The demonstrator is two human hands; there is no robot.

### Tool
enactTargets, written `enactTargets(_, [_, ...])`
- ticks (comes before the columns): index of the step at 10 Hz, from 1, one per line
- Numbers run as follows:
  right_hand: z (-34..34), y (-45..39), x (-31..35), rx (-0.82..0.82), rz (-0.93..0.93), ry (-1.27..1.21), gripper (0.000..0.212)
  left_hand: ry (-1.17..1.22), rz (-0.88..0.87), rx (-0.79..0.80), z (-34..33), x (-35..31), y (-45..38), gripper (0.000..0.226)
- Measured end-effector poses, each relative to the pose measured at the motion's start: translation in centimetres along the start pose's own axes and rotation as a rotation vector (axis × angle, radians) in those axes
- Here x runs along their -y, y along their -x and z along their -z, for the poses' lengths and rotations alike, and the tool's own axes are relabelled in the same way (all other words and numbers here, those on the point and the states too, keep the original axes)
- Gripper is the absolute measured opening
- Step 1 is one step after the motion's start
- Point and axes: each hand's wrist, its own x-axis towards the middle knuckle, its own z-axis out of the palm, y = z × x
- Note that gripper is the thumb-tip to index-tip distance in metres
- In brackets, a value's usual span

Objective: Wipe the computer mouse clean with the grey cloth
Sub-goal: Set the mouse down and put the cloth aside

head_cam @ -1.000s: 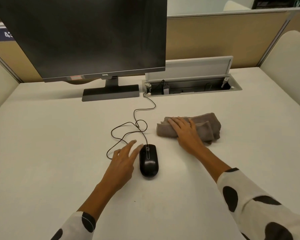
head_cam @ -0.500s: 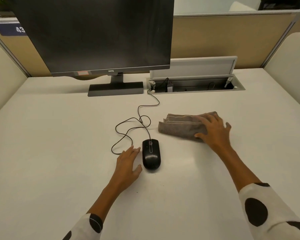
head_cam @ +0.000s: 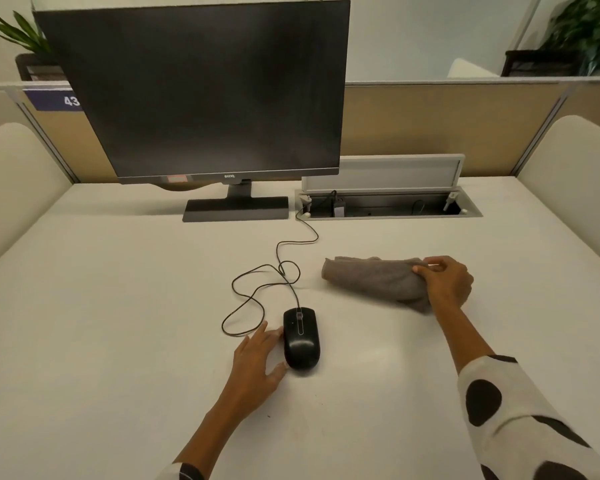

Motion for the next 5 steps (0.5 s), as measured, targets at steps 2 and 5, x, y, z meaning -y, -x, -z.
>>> enactTargets(2, [-0.6,-0.8,-0.1,0.069,-0.094,0.070,0.021,-0.009,0.042,-0.017,0.3,0.1,0.0,0.056])
enactTargets(5, [1.1,0.3,-0.1,0.201,0.166,0.186,0.039,-0.025,-0.033,-0.230,1.9,-2.2,-1.3,0.042])
